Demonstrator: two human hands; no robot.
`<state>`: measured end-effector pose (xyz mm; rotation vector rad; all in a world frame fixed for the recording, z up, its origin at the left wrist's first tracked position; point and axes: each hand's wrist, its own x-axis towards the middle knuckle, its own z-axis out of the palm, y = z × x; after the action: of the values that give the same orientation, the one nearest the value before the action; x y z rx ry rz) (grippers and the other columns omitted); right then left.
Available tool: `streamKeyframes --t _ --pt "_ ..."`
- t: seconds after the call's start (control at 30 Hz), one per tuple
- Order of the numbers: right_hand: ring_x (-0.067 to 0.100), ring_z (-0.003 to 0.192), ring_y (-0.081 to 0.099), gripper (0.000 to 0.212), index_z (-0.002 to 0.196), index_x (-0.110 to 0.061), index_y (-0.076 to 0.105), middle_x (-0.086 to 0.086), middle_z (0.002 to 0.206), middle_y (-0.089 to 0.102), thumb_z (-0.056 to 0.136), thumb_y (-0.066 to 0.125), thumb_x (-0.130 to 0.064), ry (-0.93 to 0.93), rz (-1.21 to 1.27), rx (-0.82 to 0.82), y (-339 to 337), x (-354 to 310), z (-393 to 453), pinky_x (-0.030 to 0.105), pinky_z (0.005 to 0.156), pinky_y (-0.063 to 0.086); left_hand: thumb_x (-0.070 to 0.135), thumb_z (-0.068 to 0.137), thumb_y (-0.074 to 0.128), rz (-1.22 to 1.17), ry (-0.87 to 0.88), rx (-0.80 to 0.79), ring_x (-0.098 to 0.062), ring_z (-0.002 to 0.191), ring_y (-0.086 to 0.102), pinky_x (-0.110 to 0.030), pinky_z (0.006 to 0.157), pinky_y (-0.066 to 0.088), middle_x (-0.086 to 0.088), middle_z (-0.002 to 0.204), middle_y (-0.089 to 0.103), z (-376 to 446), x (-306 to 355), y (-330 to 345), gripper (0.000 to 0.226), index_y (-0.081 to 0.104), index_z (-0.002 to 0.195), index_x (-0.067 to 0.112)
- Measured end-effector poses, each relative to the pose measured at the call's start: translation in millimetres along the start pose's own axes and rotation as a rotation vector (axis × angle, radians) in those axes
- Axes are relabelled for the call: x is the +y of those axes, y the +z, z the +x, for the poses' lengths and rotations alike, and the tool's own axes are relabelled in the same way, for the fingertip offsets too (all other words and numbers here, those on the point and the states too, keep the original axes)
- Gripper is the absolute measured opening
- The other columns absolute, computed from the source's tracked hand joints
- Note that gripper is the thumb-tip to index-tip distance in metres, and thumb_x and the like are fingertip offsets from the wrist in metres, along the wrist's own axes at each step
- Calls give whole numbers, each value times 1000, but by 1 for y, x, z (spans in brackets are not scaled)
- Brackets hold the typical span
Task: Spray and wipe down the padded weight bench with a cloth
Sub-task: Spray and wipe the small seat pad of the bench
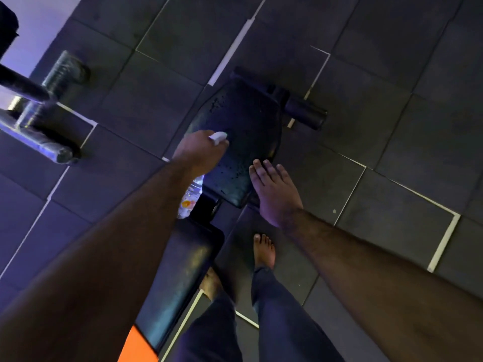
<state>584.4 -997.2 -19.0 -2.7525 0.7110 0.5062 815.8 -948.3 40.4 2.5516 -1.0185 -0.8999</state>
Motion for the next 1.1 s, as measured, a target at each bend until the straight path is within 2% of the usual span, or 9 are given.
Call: streamKeyframes --t 0.17,0.3,0.43,0.53,0.7,0.77,0.87,1.0,1.1 --pt "32 162 20 77 165 -8 28 13 175 22 95 54 -25 -13 17 40 -4 -19 -4 51 131 13 57 101 54 46 12 7 -31 84 58 -36 74 43 4 79 64 -21 -26 -7 34 59 82 29" --pt "39 142 52 61 142 -6 62 17 158 53 82 72 -10 -285 90 88 5 -68 -13 54 125 33 57 99 58 -224 -17 259 -33 85 68 -45 78 57 -2 81 71 -86 -80 -6 33 59 93 24" --pt "37 124 63 51 130 -9 70 13 146 63 79 71 -8 -491 97 55 21 -155 -22 50 118 42 49 108 59 -493 -24 608 -2 65 54 -28 64 47 15 71 60 -176 -149 -5 21 56 92 34" --pt "34 120 62 53 138 -12 65 12 151 58 85 67 -14 -626 40 -18 41 -231 -32 49 118 41 43 112 59 -645 -104 883 -1 71 55 -24 66 47 13 79 61 -247 -212 -3 16 61 103 31" --pt "34 109 62 46 141 -15 58 8 126 65 101 52 -35 -759 -63 -78 77 -330 -52 49 99 45 42 113 58 -658 -262 1131 -2 78 59 -26 71 51 18 88 64 -350 -301 17 12 65 113 33" --pt "33 114 60 60 151 -17 48 8 132 62 101 52 -49 -739 -128 -165 87 -363 -60 48 98 45 43 113 56 -618 -330 1192 2 83 60 -21 75 48 23 92 65 -387 -327 30 15 65 116 31" --pt "33 120 57 74 154 -20 44 6 136 58 94 57 -62 -659 -149 -208 98 -396 -70 46 97 45 49 113 52 -638 -449 1286 -8 84 63 -31 74 52 18 100 67 -427 -359 51 28 65 123 26" --pt "32 119 53 66 137 -19 56 6 132 55 89 67 -62 -629 -125 -219 110 -427 -81 46 95 47 47 113 48 -747 -547 1305 -29 94 70 -43 84 56 -3 126 73 -457 -388 84 45 55 145 17" --pt "32 120 54 57 127 -17 57 7 131 55 85 80 -47 -568 -105 -278 115 -448 -86 48 96 51 47 107 53 -848 -578 1252 -12 106 71 -31 91 55 -7 136 68 -469 -397 97 61 45 151 5"
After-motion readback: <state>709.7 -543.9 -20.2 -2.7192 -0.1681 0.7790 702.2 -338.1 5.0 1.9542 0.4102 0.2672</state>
